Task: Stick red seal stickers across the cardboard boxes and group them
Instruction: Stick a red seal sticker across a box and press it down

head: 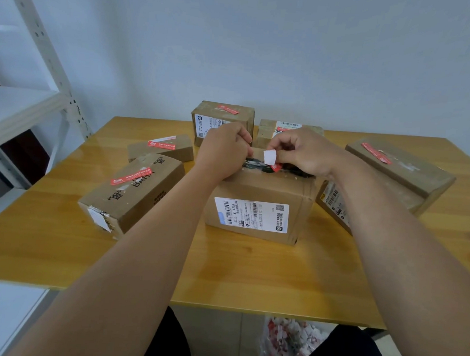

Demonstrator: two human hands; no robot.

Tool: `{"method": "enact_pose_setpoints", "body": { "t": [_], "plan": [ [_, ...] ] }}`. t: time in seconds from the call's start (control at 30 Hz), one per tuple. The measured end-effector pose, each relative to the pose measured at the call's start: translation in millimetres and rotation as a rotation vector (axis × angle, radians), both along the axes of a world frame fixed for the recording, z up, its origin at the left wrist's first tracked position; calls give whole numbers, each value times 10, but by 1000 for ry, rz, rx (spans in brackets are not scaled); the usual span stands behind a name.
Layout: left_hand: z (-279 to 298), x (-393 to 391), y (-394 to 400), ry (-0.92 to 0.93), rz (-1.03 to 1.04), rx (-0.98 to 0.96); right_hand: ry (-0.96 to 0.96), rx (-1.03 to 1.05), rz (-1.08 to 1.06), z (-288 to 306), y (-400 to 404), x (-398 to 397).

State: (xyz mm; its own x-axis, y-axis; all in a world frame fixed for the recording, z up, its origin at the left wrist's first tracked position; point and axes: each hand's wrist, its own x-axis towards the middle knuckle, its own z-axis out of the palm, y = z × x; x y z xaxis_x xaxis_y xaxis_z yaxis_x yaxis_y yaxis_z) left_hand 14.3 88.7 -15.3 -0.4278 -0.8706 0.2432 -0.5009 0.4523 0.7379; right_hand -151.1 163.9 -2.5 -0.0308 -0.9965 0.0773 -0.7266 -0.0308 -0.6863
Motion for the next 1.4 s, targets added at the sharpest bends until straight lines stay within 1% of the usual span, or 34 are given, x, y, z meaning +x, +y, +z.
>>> {"method": "enact_pose_setpoints", "body": {
  "t": [0.3,0.43,0.57,0.7,0.8,0.93,1.03,1.1,1.17,1.23,1.4],
  "plan": [
    [-5,-5,-10,10,8,19,-66,7,27,1,14,29],
    [3,-3,3,8,14,27,-45,-3,-33,-2,22,41],
    [24,-4,25,13,16,38,-184,-57,-81,-31,37,35],
    [35,3,41,26,30,69,-417,-151,-181,-94,14,-10],
    [40,2,69,52,47,102,-484,-187,-231,-82,7,6],
    [85,-8,119,128,-1,172,-477,-256,-267,35,32,173],
    [168,25,219,183,-135,165,-448,-330,-286,109,54,348],
    [201,69,288,254,-203,201,-434,-387,-344,110,49,451],
    [183,112,322,273,-244,178,-437,-439,-412,78,50,523],
    [136,146,341,281,-251,141,-497,-485,-456,33,57,581],
    [104,200,404,401,-195,195,-669,-497,-456,-38,118,723]
  ]
}}
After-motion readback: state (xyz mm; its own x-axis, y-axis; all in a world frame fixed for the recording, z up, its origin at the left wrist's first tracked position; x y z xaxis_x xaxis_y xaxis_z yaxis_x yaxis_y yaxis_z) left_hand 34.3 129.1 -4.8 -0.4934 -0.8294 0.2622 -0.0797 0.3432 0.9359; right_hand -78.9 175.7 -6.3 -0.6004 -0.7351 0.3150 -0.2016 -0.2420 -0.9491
